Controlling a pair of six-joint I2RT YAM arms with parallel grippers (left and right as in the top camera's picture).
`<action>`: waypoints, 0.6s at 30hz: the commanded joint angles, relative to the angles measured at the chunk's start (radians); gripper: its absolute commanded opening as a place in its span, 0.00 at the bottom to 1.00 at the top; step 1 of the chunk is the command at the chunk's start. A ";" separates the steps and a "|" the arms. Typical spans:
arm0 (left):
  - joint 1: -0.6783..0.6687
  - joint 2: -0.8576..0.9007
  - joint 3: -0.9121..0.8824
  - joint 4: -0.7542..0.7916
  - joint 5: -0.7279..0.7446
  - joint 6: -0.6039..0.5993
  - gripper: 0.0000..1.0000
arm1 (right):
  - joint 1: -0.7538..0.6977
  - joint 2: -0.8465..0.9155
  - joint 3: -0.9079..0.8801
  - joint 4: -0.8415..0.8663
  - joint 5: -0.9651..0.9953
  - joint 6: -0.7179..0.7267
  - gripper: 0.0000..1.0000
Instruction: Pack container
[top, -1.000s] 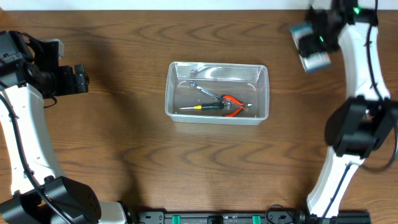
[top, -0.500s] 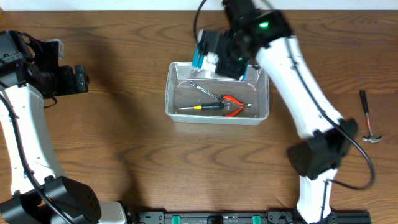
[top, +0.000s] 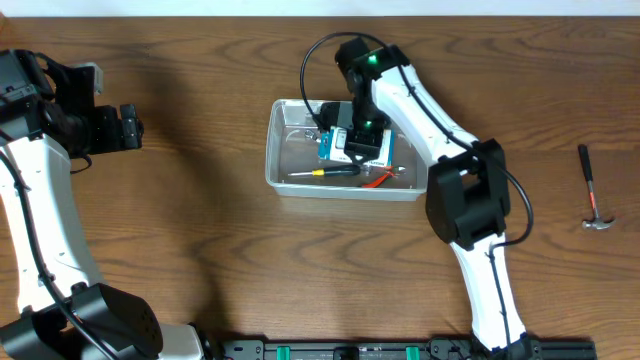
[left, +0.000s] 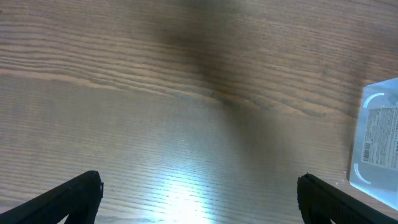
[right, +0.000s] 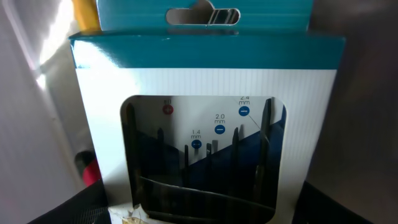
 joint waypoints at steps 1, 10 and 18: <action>-0.002 0.010 -0.004 -0.003 0.010 0.005 0.98 | -0.009 0.034 0.001 -0.005 -0.005 -0.006 0.20; -0.002 0.010 -0.004 -0.005 0.010 0.005 0.98 | -0.012 0.043 0.002 -0.015 -0.003 0.019 0.67; -0.002 0.010 -0.005 -0.003 0.010 0.005 0.98 | -0.013 -0.067 0.004 -0.020 0.000 0.056 0.99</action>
